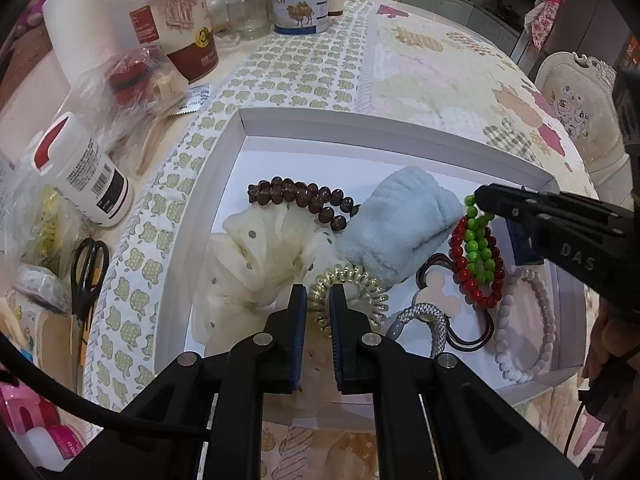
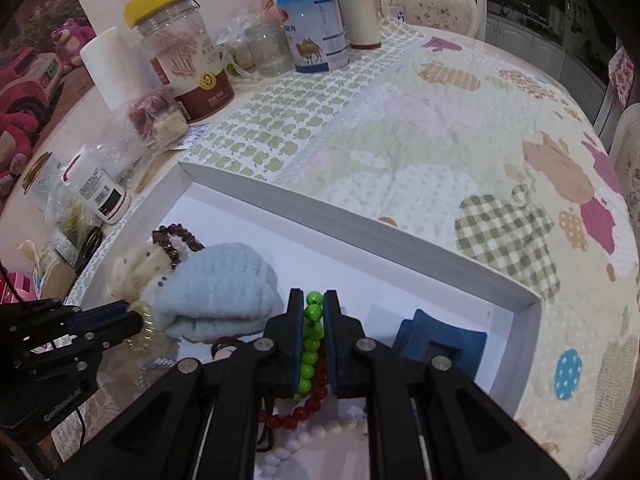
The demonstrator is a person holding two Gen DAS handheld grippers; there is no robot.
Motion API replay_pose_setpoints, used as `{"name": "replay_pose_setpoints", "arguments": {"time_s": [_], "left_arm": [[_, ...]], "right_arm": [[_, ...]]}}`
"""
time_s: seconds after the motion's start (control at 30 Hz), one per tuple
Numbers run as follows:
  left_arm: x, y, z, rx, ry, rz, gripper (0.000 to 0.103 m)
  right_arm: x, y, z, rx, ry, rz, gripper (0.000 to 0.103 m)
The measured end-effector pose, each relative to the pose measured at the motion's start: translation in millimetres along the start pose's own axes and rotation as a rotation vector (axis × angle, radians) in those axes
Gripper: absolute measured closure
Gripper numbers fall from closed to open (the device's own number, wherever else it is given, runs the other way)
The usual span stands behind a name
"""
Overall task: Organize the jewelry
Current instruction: 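Lower gold hair tie into tray with left gripper while right gripper places green bracelet inside, then open both grippers and withdraw them from the tray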
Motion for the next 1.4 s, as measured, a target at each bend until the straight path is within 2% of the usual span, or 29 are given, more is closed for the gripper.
{"name": "replay_pose_setpoints", "arguments": {"time_s": [0.1, 0.17, 0.23, 0.33, 0.4, 0.57, 0.7, 0.87, 1.1, 1.23, 1.4], "left_arm": [[0.9, -0.6, 0.5, -0.004, 0.004, 0.004, 0.102], [1.7, -1.2, 0.9, -0.006, 0.005, 0.003, 0.097], [2.8, -2.7, 0.6, -0.008, 0.006, -0.002, 0.087], [3.1, -4.4, -1.4, -0.008, 0.010, -0.003, 0.080], [2.2, -5.2, -2.2, -0.005, 0.008, 0.001, 0.079], [-2.0, -6.9, -2.4, -0.008, -0.001, -0.001, 0.079], [-10.1, -9.7, -3.6, -0.001, -0.016, -0.004, 0.079], [-26.2, -11.6, -6.8, 0.016, -0.048, 0.011, 0.079], [-45.4, -9.5, -17.9, 0.019, -0.072, 0.017, 0.079], [-58.3, -10.9, -25.7, 0.031, -0.089, 0.016, 0.079], [-76.8, -12.6, -32.7, 0.047, -0.121, 0.017, 0.079]], "right_arm": [[4.8, -2.3, -2.5, 0.008, 0.007, -0.001, 0.093], [5.9, -4.1, -3.4, 0.010, 0.007, -0.007, 0.093], [6.2, -6.1, -3.6, 0.018, 0.003, -0.009, 0.093], [8.5, -9.5, -3.0, 0.028, 0.000, -0.016, 0.093], [9.6, -10.6, -3.2, 0.036, -0.001, -0.021, 0.093], [3.3, -11.9, -5.4, 0.054, -0.009, -0.039, 0.070], [-16.0, -4.7, -4.2, 0.052, -0.054, -0.045, 0.067], [-48.4, 5.4, -11.1, 0.070, -0.122, -0.049, 0.056], [-93.0, 10.8, -35.9, 0.128, -0.194, -0.086, 0.049], [-110.1, 16.6, -53.7, 0.144, -0.206, -0.139, 0.044], [-122.2, 25.5, -69.6, 0.175, -0.214, -0.156, 0.042]]}}
Point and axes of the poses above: each gripper's, at about its wrist camera, not at the fingertips, and x roughly the way its jaws point, y to its left, z to its top, the point moved 9 cm from there along x, roughly the way its jaws point, and after that the axes turned 1 degree about -y, right-handed, at the moved point
